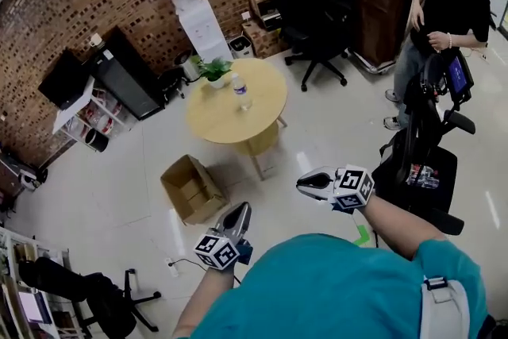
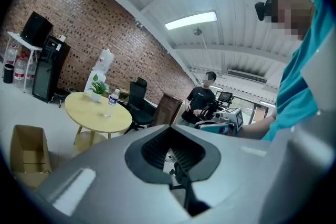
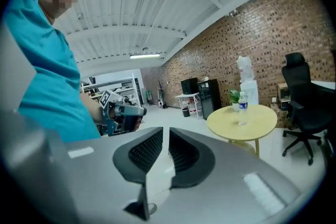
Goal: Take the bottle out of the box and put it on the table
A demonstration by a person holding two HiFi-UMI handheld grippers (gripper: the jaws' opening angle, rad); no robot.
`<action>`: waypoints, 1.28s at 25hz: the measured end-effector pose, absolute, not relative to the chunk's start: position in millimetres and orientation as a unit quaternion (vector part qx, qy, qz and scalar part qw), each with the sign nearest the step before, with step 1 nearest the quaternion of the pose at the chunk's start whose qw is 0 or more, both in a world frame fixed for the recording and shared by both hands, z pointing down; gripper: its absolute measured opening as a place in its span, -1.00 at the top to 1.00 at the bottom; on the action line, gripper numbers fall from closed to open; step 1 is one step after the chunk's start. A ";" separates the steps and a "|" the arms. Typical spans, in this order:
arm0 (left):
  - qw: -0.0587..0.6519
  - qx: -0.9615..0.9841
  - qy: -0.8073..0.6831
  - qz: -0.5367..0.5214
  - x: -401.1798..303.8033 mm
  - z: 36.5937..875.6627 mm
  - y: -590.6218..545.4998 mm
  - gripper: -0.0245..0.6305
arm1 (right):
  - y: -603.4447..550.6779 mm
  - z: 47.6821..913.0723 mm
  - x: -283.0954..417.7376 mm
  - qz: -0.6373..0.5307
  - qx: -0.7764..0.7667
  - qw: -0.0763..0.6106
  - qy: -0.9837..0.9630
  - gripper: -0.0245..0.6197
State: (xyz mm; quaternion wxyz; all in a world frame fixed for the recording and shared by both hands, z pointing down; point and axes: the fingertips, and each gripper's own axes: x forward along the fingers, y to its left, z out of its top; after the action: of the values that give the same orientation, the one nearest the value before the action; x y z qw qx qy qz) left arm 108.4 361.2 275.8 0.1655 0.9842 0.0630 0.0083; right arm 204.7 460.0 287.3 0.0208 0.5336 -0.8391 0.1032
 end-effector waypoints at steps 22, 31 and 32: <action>0.167 0.984 0.034 -0.055 -12.7 249.2 375.2 0.93 | 505.1 248.7 108.4 0.083 0.531 0.020 -0.843 0.92; 0.160 0.986 0.034 -0.043 2.3 246.1 394.0 0.93 | 520.8 252.2 131.4 0.073 0.544 0.024 -0.836 0.92; 0.154 0.986 0.038 -0.045 3.3 246.7 393.2 0.93 | 519.3 252.6 132.8 0.072 0.546 0.024 -0.834 0.92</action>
State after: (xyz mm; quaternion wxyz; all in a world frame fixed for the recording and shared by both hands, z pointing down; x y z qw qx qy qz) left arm 3.3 393.2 246.7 0.1537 0.9864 0.0383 -0.0445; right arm 132.8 519.3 252.6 0.0237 0.5463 -0.8342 0.0719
